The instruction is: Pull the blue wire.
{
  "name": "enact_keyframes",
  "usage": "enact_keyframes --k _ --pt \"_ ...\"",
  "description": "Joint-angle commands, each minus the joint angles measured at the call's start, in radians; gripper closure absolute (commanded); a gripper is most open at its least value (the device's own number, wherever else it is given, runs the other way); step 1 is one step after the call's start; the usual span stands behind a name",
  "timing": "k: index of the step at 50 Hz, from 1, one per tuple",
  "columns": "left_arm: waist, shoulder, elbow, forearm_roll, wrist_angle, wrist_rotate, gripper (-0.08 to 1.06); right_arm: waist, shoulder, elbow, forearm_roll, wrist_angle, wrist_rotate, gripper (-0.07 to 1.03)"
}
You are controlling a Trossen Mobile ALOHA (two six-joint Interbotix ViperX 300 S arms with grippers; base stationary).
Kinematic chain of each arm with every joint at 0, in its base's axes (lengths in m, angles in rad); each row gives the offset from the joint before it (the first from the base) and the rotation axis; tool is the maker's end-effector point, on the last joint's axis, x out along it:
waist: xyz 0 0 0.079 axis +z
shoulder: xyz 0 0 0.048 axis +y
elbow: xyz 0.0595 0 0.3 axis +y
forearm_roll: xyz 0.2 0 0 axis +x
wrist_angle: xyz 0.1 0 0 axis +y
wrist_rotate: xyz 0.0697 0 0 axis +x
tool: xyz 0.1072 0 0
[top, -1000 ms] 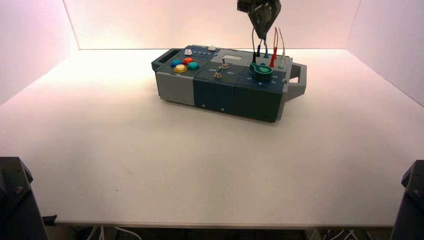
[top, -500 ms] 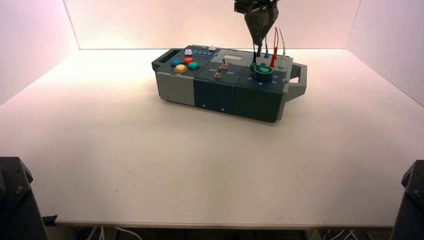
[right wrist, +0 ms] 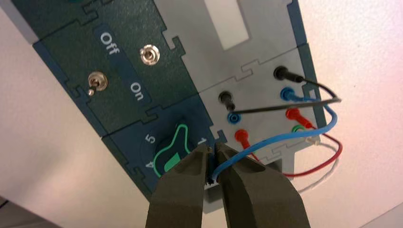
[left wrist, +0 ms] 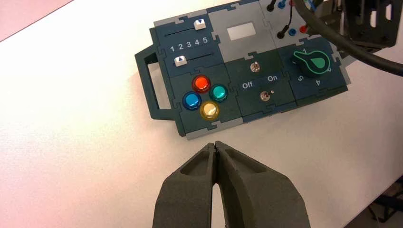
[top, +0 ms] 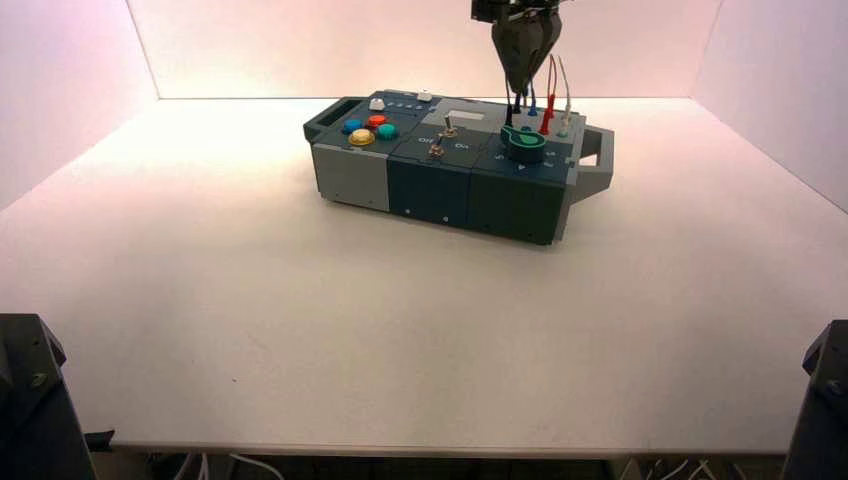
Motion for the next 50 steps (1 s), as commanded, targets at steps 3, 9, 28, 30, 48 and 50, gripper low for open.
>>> enact_keyframes --k 3,9,28,30,48,50 --pt "0.000 -0.014 -0.028 -0.002 -0.005 0.003 1.01 0.003 -0.057 -0.003 0.003 0.011 -0.011 0.98" --pt "-0.002 -0.014 -0.026 -0.002 -0.005 0.002 1.01 0.003 -0.066 0.008 0.025 0.014 -0.011 0.88" --pt "0.000 -0.015 -0.020 -0.002 -0.005 0.002 1.01 0.000 -0.089 0.067 0.051 0.025 -0.009 0.44" --pt "-0.002 -0.015 -0.018 -0.002 -0.005 0.000 1.01 -0.002 -0.092 0.074 0.049 0.025 -0.011 0.44" --pt "0.000 0.000 -0.018 0.002 -0.008 0.003 1.01 -0.002 -0.163 0.138 0.034 -0.002 -0.009 0.44" --pt "-0.002 0.002 -0.015 0.002 -0.012 0.003 1.01 -0.002 -0.172 0.147 0.034 -0.008 -0.008 0.44"
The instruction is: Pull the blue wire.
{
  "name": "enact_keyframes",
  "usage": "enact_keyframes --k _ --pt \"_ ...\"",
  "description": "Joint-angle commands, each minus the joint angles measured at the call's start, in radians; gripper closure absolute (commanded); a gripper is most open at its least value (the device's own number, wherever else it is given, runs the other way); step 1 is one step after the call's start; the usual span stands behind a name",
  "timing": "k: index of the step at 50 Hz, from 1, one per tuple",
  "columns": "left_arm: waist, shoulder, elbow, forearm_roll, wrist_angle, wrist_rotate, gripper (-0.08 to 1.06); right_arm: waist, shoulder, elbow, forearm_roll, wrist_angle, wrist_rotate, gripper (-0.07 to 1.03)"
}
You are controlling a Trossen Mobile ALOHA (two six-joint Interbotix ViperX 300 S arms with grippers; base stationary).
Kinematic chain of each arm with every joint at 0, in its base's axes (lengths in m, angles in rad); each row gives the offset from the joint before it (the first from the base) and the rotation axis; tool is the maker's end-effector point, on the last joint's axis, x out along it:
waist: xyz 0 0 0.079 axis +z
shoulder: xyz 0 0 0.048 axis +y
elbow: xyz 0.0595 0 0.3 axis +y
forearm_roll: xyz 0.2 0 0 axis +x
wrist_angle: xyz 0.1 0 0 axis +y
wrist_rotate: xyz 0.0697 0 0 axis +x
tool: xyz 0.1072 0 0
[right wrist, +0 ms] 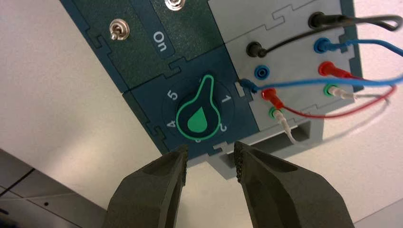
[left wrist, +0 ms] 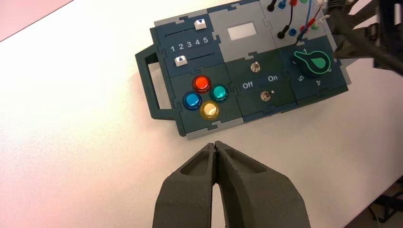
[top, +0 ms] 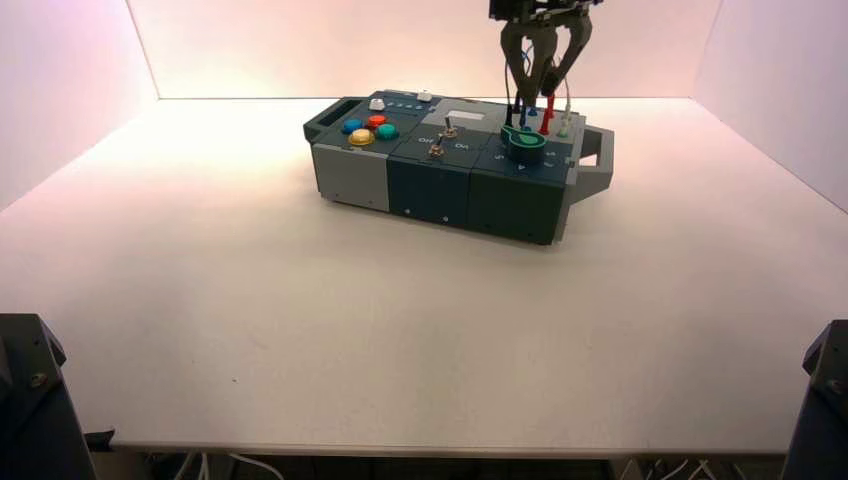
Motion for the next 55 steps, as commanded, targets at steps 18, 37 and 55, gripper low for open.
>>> enact_keyframes --k 18,37,55 --pt "-0.002 0.002 0.018 0.002 -0.080 0.002 1.01 -0.014 -0.178 0.114 -0.003 -0.173 0.038 0.45" --pt "0.002 0.008 0.091 0.012 -0.258 0.002 1.01 -0.087 -0.287 0.233 -0.002 -0.319 0.091 0.45" --pt "0.014 0.005 0.152 0.017 -0.353 0.002 1.01 -0.089 -0.322 0.328 0.000 -0.456 0.115 0.45"
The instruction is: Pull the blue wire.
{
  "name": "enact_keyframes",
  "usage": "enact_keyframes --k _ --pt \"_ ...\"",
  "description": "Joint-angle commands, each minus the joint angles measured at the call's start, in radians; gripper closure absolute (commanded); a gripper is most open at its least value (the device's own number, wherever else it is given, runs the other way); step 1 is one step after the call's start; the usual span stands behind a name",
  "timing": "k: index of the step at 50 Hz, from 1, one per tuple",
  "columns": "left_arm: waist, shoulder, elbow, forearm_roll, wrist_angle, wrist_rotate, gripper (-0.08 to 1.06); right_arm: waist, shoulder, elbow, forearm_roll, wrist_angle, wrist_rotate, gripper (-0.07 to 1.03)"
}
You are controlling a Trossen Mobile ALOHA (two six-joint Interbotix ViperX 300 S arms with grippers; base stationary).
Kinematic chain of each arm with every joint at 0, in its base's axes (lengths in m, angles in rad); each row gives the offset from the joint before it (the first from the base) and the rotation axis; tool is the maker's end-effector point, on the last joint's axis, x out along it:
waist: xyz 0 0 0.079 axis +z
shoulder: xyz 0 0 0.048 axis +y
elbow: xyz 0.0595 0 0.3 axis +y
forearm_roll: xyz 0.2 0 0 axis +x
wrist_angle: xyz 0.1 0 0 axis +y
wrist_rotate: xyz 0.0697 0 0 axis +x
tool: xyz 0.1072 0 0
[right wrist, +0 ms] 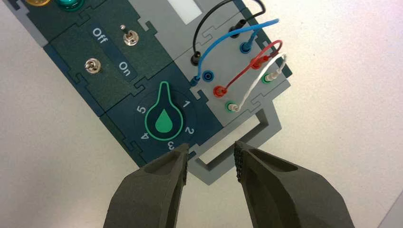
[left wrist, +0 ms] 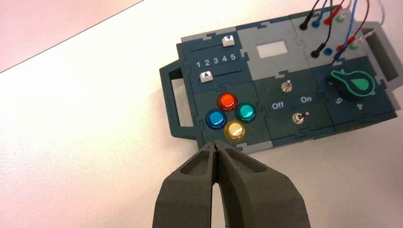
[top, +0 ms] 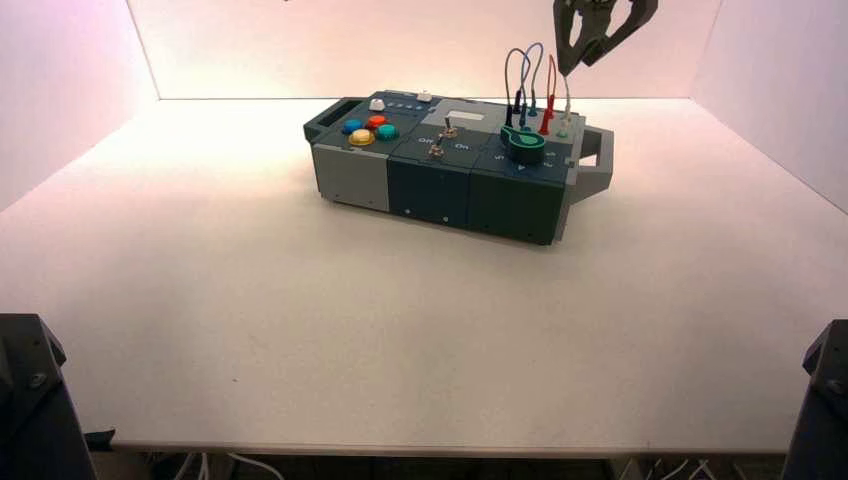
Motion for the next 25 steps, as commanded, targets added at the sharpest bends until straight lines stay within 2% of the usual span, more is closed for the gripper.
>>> enact_keyframes --k 1,7,25 --pt "0.011 -0.009 -0.005 0.003 -0.023 0.002 1.01 -0.002 -0.028 0.002 0.002 -0.037 0.006 0.45" --pt "0.014 -0.005 0.003 0.005 -0.044 0.003 1.01 -0.002 -0.025 0.028 0.002 -0.087 0.006 0.45" --pt "0.014 0.014 0.006 0.009 -0.054 0.002 1.01 -0.002 -0.035 0.026 0.005 -0.092 0.005 0.45"
